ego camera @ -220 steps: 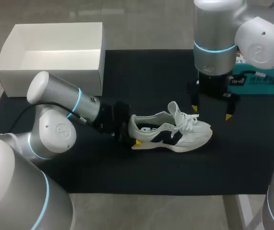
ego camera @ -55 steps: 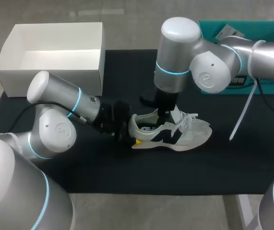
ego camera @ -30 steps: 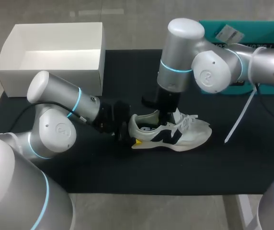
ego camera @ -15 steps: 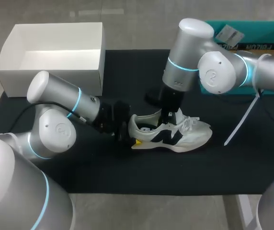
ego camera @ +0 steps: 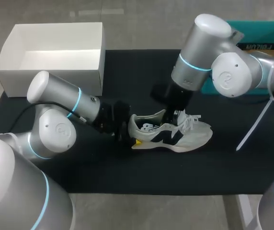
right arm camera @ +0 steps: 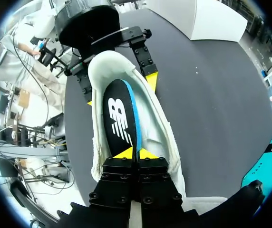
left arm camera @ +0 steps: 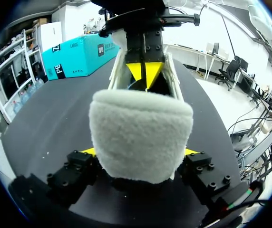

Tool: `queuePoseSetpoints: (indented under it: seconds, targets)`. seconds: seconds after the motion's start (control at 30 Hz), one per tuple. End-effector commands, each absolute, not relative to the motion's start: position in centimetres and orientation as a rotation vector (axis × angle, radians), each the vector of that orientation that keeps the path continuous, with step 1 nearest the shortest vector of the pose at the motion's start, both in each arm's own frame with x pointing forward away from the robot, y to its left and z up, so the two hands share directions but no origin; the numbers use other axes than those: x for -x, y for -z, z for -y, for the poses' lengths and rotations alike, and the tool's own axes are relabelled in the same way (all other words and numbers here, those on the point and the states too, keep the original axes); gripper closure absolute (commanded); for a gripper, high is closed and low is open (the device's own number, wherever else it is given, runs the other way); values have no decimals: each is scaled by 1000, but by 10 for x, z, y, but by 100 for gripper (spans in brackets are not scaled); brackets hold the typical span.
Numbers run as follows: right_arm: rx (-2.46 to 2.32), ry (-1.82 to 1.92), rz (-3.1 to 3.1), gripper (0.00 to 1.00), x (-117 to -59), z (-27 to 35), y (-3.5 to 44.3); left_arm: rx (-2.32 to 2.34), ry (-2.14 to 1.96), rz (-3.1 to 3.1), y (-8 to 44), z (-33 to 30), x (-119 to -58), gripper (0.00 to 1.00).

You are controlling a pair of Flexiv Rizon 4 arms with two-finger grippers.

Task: Take the shoe out of the shoebox, open the shoe tongue, remove and reinsert the insole, then place the shoe into the shoebox

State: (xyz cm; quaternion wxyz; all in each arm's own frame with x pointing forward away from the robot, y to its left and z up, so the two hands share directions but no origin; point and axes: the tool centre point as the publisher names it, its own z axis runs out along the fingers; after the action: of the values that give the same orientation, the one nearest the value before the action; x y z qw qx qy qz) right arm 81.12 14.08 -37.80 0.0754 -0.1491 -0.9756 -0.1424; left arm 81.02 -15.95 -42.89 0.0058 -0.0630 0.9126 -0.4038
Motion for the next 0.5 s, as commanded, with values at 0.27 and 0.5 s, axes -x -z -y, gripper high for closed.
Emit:
queuePoseSetpoints:
  seconds: [0.27, 0.5]
  targets:
    - [440, 607, 3002, 100, -813, -132, 354, 199, 1261, -2856, 430, 159, -811, 100]
    - [408, 682, 3059, 100, -825, -134, 329, 199, 1261, -2856, 430, 159, -811, 100]
